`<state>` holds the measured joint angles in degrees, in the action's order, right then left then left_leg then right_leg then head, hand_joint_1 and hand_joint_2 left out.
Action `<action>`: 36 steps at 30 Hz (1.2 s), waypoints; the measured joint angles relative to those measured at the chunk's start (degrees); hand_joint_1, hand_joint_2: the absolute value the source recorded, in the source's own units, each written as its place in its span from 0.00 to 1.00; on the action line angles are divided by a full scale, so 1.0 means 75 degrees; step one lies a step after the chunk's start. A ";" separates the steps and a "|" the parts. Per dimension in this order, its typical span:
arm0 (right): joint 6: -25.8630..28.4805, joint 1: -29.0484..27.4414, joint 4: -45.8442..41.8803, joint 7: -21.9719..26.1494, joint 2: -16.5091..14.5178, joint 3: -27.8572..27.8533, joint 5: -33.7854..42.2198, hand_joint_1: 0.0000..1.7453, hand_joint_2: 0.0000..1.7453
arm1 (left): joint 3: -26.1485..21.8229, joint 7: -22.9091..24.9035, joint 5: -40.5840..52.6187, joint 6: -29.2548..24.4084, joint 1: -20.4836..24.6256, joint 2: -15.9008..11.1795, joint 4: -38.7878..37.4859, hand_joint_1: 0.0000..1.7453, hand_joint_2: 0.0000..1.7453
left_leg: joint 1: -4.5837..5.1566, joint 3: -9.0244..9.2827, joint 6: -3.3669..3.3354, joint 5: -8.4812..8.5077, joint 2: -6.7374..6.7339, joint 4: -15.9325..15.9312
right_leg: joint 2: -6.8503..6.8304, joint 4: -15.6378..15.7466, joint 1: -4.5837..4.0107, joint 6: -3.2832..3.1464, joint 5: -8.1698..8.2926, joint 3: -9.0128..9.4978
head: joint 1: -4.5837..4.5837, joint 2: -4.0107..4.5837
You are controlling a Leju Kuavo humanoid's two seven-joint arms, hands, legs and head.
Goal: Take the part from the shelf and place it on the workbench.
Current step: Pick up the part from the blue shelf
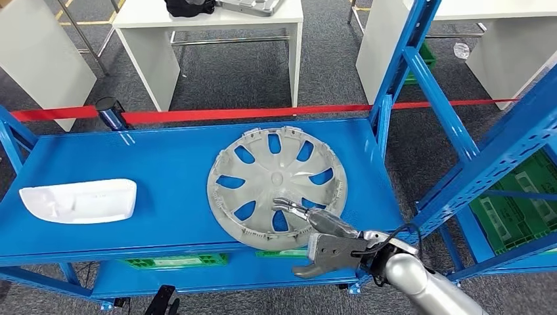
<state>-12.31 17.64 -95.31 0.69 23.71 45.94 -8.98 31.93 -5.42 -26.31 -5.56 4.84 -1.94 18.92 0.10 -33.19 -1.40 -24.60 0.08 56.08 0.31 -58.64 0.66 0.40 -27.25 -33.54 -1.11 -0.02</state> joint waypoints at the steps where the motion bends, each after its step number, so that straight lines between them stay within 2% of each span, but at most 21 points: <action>1: 0.0009 0.0052 0.0078 -0.0043 0.0039 0.0088 0.0002 0.00 1.00 | 0.0007 -0.0001 -0.0012 0.0005 0.0015 0.0005 -0.0001 0.00 0.00 | -0.0022 0.0048 -0.0031 0.0047 -0.0008 -0.0092 | -0.0005 -0.0210 -0.0015 -0.0001 -0.0107 -0.0108 | 0.0007 0.0000; 4: 0.0095 0.0168 0.0419 -0.0164 0.0142 0.0402 -0.0031 0.00 1.00 | 0.0035 -0.0007 -0.0079 0.0010 0.0035 0.0007 -0.0004 0.00 0.00 | -0.0033 0.0065 -0.0067 0.0087 -0.0011 -0.0156 | -0.0011 -0.1638 -0.0004 -0.0035 -0.0633 -0.0835 | 0.0017 0.0001; 5: 0.0143 0.0181 0.0534 -0.0187 0.0161 0.0495 -0.0068 0.00 1.00 | 0.0050 -0.0009 -0.0097 0.0012 0.0029 0.0007 -0.0007 0.00 0.00 | -0.0032 0.0059 -0.0067 0.0086 -0.0007 -0.0153 | -0.0012 -0.1981 0.0008 -0.0009 -0.0719 -0.1016 | 0.0019 0.0001; 6: 0.0202 0.0204 0.0627 -0.0194 0.0169 0.0567 -0.0122 0.00 1.00 | 0.0064 -0.0015 -0.0108 0.0012 0.0023 0.0006 -0.0009 0.00 0.00 | -0.0033 0.0056 -0.0064 0.0085 -0.0002 -0.0147 | -0.0013 -0.1988 0.0023 0.0046 -0.0670 -0.1033 | 0.0019 0.0000; 7: 0.0290 0.0253 0.0720 -0.0188 0.0178 0.0633 -0.0195 0.00 1.00 | 0.0078 -0.0025 -0.0132 0.0012 0.0019 0.0005 -0.0012 0.00 0.00 | -0.0036 0.0055 -0.0053 0.0078 0.0003 -0.0129 | -0.0016 -0.1669 0.0047 0.0123 -0.0507 -0.0882 | 0.0020 0.0000; 9: 0.0533 0.0398 0.0875 -0.0152 0.0193 0.0744 -0.0360 0.00 1.00 | 0.0095 -0.0057 -0.0195 0.0004 0.0016 0.0001 -0.0013 0.00 0.00 | -0.0032 0.0035 0.0006 0.0039 0.0011 -0.0049 | -0.0031 -0.0616 0.0090 0.0245 -0.0099 -0.0354 | 0.0020 0.0000; 11: 0.0855 0.0518 0.0984 -0.0096 0.0194 0.0838 -0.0505 0.00 1.00 | 0.0103 -0.0098 -0.0249 -0.0026 0.0012 -0.0010 -0.0013 0.00 0.00 | -0.0009 -0.0016 0.0091 -0.0014 0.0011 0.0057 | -0.0031 0.0023 0.0096 0.0197 0.0106 -0.0025 | 0.0012 0.0001; 14: 0.1292 0.0525 0.1065 -0.0051 0.0183 0.0932 -0.0631 0.00 1.00 | 0.0130 -0.0143 -0.0265 -0.0059 -0.0014 -0.0025 -0.0015 0.00 0.00 | -0.0031 -0.0074 0.0183 -0.0046 0.0009 0.0119 | -0.0019 0.0100 0.0077 0.0031 0.0140 0.0007 | 0.0006 0.0001; 16: 0.1539 0.0485 0.1084 -0.0025 0.0166 0.0956 -0.0706 0.00 1.00 | 0.0165 -0.0146 -0.0265 -0.0055 -0.0020 -0.0030 -0.0016 0.00 0.00 | -0.0067 -0.0219 0.0259 -0.0251 0.0004 0.0410 | -0.0019 0.0109 0.0104 -0.0046 0.0158 0.0015 | -0.0001 0.0000; 19: 0.1861 0.0358 0.1094 0.0070 0.0095 0.0953 -0.0785 0.00 1.00 | 0.0233 -0.0146 -0.0300 -0.0053 -0.0023 -0.0036 -0.0019 0.00 0.00 | -0.0097 -0.0900 0.0344 -0.0935 -0.0002 0.1862 | -0.0020 0.0108 0.0093 -0.0099 0.0160 0.0014 | -0.0011 0.0000; 20: 0.1924 0.0305 0.1097 0.0100 0.0063 0.0951 -0.0802 0.00 1.00 | 0.0258 -0.0146 -0.0320 -0.0052 -0.0027 -0.0039 -0.0021 0.00 0.00 | -0.0099 -0.1106 0.0349 -0.1048 -0.0002 0.2268 | -0.0020 0.0107 0.0083 -0.0101 0.0158 0.0013 | -0.0011 0.0000; 21: 0.1960 0.0263 0.1099 0.0118 0.0030 0.0950 -0.0811 0.00 1.00 | 0.0280 -0.0146 -0.0335 -0.0052 -0.0029 -0.0039 -0.0023 0.00 0.00 | -0.0098 -0.1184 0.0339 -0.1010 -0.0002 0.2390 | -0.0017 0.0106 0.0072 -0.0103 0.0156 0.0014 | -0.0011 0.0000; 22: 0.1986 0.0238 0.1100 0.0129 -0.0001 0.0949 -0.0820 0.00 1.00 | 0.0300 -0.0146 -0.0344 -0.0051 -0.0029 -0.0039 -0.0025 0.00 0.00 | -0.0096 -0.1119 0.0313 -0.0842 -0.0001 0.2216 | -0.0009 0.0106 0.0060 -0.0105 0.0154 0.0020 | -0.0012 0.0000; 24: 0.2073 0.0223 0.1100 0.0165 -0.0071 0.0927 -0.0855 0.00 1.00 | 0.0321 -0.0146 -0.0367 -0.0051 -0.0023 -0.0049 -0.0025 0.00 0.00 | -0.0071 -0.0624 0.0206 -0.0322 0.0004 0.1168 | 0.0016 0.0109 0.0041 -0.0106 0.0150 0.0038 | -0.0010 0.0000; 26: 0.2212 0.0225 0.1101 0.0225 -0.0135 0.0886 -0.0930 0.00 1.00 | 0.0334 -0.0146 -0.0394 -0.0054 -0.0012 -0.0061 -0.0025 0.00 0.00 | -0.0023 -0.0207 0.0119 -0.0072 -0.0001 0.0334 | 0.0032 0.0111 0.0009 -0.0089 0.0149 0.0024 | -0.0007 0.0000; 29: 0.2406 0.0211 0.1105 0.0268 -0.0218 0.0858 -0.1167 0.00 1.00 | 0.0382 -0.0146 -0.0427 -0.0067 -0.0003 -0.0069 -0.0027 0.00 0.00 | 0.0018 -0.0112 0.0070 -0.0054 -0.0008 0.0127 | 0.0029 0.0142 0.0005 -0.0009 0.0162 0.0003 | -0.0007 0.0000; 31: 0.2509 0.0206 0.1119 0.0285 -0.0255 0.0846 -0.1391 0.00 1.00 | 0.0425 -0.0146 -0.0466 -0.0074 0.0008 -0.0063 -0.0028 0.00 0.00 | -0.0004 -0.0031 0.0002 0.0029 -0.0010 -0.0011 | 0.0018 -0.0011 0.0009 0.0021 0.0054 -0.0078 | 0.0001 0.0000; 32: 0.2554 0.0204 0.1138 0.0296 -0.0264 0.0841 -0.1503 0.00 1.00 | 0.0443 -0.0146 -0.0485 -0.0079 0.0015 -0.0059 -0.0028 0.00 0.00 | -0.0018 0.0005 -0.0030 0.0069 -0.0012 -0.0073 | 0.0013 -0.0303 0.0010 0.0007 -0.0096 -0.0221 | 0.0007 0.0000; 34: 0.2616 0.0177 0.1226 0.0325 -0.0268 0.0855 -0.1710 0.00 1.00 | 0.0470 -0.0147 -0.0509 -0.0095 0.0019 -0.0052 -0.0028 0.00 0.00 | -0.0016 0.0001 -0.0061 0.0094 -0.0009 -0.0097 | 0.0009 -0.1301 0.0023 -0.0041 -0.0494 -0.0707 | 0.0012 0.0000; 35: 0.2632 0.0147 0.1281 0.0339 -0.0269 0.0871 -0.1794 0.00 1.00 | 0.0481 -0.0147 -0.0518 -0.0101 0.0017 -0.0050 -0.0030 0.00 0.00 | -0.0013 -0.0007 -0.0063 0.0096 -0.0004 -0.0092 | 0.0008 -0.1750 0.0027 -0.0036 -0.0629 -0.0931 | 0.0011 0.0000; 36: 0.2640 0.0116 0.1337 0.0353 -0.0269 0.0886 -0.1861 0.00 1.00 | 0.0493 -0.0148 -0.0527 -0.0105 0.0014 -0.0047 -0.0031 0.00 0.00 | -0.0012 -0.0013 -0.0063 0.0095 0.0000 -0.0084 | 0.0008 -0.1966 0.0032 0.0000 -0.0659 -0.1041 | 0.0012 0.0000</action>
<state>7.50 18.51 -85.28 3.34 21.69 52.59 -22.93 35.62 -6.52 -30.27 -6.35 4.94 -2.29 18.68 0.01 -33.29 -1.87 -23.89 0.08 55.45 0.37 -73.38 0.90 0.40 -32.19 -41.34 -1.03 -0.02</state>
